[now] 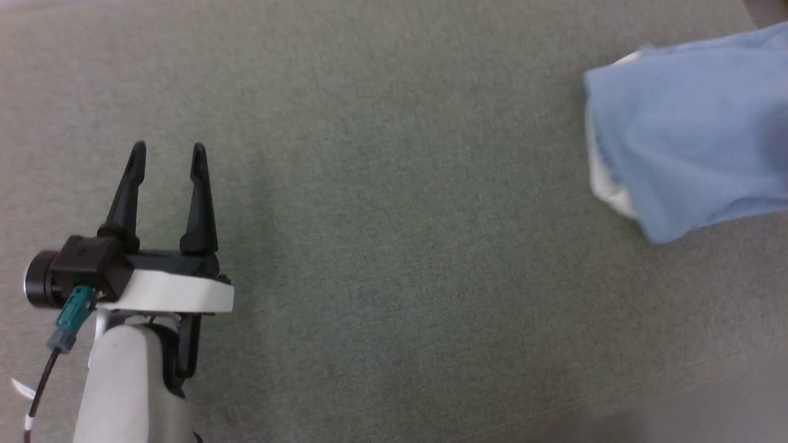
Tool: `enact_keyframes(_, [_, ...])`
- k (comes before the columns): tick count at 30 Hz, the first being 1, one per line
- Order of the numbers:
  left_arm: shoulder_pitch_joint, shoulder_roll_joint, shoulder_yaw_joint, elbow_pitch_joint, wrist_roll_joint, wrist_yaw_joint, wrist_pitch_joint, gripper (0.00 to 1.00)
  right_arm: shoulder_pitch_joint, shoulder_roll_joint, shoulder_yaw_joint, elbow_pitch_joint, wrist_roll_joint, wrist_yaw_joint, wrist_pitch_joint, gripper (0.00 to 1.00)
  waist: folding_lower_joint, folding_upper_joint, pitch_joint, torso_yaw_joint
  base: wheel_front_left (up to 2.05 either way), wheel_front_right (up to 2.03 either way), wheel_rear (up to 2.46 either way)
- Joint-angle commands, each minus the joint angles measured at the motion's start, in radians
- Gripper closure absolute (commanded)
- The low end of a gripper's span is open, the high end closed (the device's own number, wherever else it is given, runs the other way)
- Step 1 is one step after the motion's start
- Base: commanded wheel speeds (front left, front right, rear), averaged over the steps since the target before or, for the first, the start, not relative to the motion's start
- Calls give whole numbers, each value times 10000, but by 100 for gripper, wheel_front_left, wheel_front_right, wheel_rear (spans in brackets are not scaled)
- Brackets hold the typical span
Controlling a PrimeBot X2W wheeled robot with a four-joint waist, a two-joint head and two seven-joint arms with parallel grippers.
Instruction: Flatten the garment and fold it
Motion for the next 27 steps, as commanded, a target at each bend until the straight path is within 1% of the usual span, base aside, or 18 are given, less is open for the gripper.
enact_keyframes(1, [-180,65,-30,-84,84,7,-39,0,-310,-77,-213,141,-122,-23,-175,100,-3,0,797,-341,0,0,0])
enact_keyframes(7, [-560,310,-113,-127,58,-13,23,0,-1081,-256,-1195,880,-1016,-23,-983,100,-3,0,1302,-117,0,0,0])
enact_keyframes(13, [-689,439,-181,-29,23,-14,18,0,-1497,-43,-1939,1461,-1526,-23,-1416,100,-3,0,1374,141,0,0,0])
enact_keyframes(14, [-682,432,-192,0,16,-2,15,0,-1531,1,-2067,1534,-1565,-23,-1514,93,-3,0,1330,188,0,0,0])
enact_keyframes(15, [-658,398,-212,10,16,29,11,0,-1529,22,-2120,1608,-1647,-23,-1604,55,-3,0,1262,242,0,0,0])
enact_keyframes(16, [-638,372,-225,38,-1,44,6,0,-1534,51,-2208,1683,-1645,-23,-1711,0,-3,0,1178,301,0,0,0])
enact_keyframes(21, [-485,216,-234,393,-166,61,-28,0,-1418,129,-2381,1942,-1430,-23,-2409,0,-3,0,470,604,0,0,0])
enact_keyframes(27, [-65,-110,-277,767,-410,60,-43,0,-791,287,-1879,1826,-666,-23,-3187,0,-3,0,-782,1087,0,0,0])
